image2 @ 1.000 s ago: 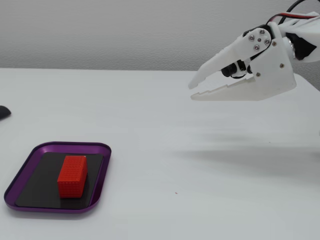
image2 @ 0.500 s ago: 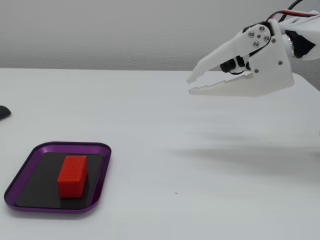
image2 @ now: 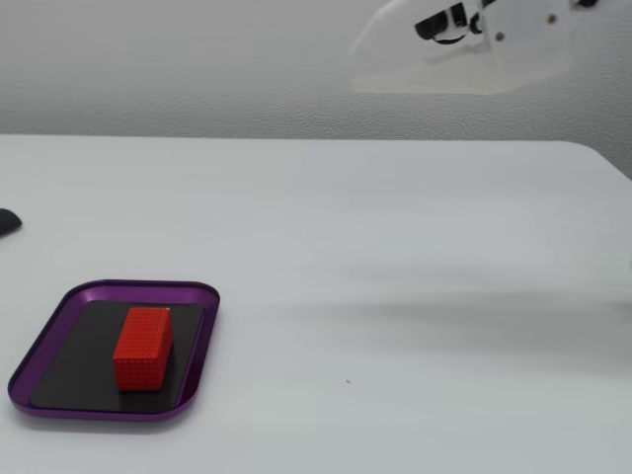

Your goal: Remove the cube from the box.

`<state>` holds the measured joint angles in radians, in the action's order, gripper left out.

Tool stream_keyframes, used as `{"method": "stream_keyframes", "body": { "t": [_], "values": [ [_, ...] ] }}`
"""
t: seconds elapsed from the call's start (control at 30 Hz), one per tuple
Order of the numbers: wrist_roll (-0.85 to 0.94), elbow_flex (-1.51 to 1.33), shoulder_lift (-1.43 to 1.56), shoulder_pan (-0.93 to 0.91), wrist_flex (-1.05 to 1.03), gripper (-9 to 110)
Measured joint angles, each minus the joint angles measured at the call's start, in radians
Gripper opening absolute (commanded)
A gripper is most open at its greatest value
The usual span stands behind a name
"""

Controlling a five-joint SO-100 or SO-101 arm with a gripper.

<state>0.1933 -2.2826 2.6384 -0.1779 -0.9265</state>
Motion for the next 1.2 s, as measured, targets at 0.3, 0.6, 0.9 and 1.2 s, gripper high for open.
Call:
{"method": "stream_keyframes", "body": {
  "t": [0.3,0.6,0.9,1.2],
  "values": [
    [-0.009,0.828,-0.899,0.176,-0.336,23],
    [-0.046,1.338,-1.42,0.213,-0.482,24],
    [-0.046,1.353,-1.506,0.225,-0.485,24],
    [-0.046,1.335,-1.528,0.218,-0.442,24]
  ]
}}
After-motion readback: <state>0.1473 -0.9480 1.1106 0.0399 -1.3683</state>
